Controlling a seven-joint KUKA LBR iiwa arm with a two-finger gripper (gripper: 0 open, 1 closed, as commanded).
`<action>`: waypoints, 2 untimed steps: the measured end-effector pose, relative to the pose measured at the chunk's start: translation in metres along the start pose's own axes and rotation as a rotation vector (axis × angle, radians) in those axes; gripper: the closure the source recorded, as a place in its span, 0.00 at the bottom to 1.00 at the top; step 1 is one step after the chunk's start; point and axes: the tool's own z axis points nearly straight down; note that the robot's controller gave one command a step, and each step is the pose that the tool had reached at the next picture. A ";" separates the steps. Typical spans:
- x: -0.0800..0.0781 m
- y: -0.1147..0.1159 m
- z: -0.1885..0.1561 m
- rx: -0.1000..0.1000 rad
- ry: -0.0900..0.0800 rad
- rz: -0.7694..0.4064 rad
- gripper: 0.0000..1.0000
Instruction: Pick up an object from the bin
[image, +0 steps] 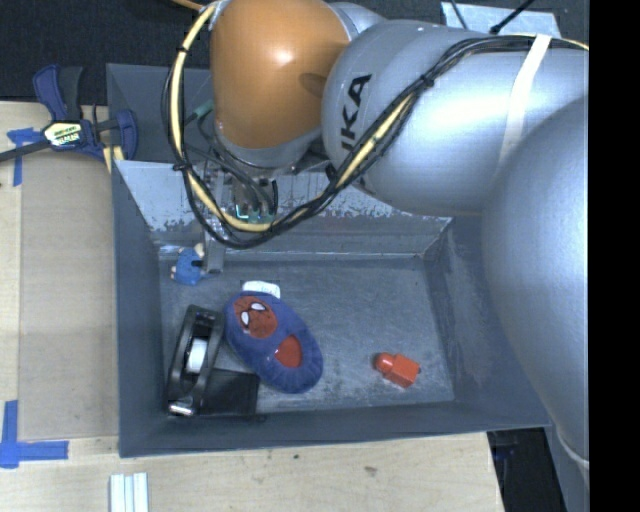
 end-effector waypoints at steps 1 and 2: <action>0.024 -0.003 0.135 -0.010 -0.035 -0.140 0.00; 0.018 -0.026 0.143 0.005 -0.044 -0.228 0.00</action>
Offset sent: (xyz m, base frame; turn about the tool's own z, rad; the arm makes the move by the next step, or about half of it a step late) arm -0.0370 -0.0065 -0.1650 -0.1490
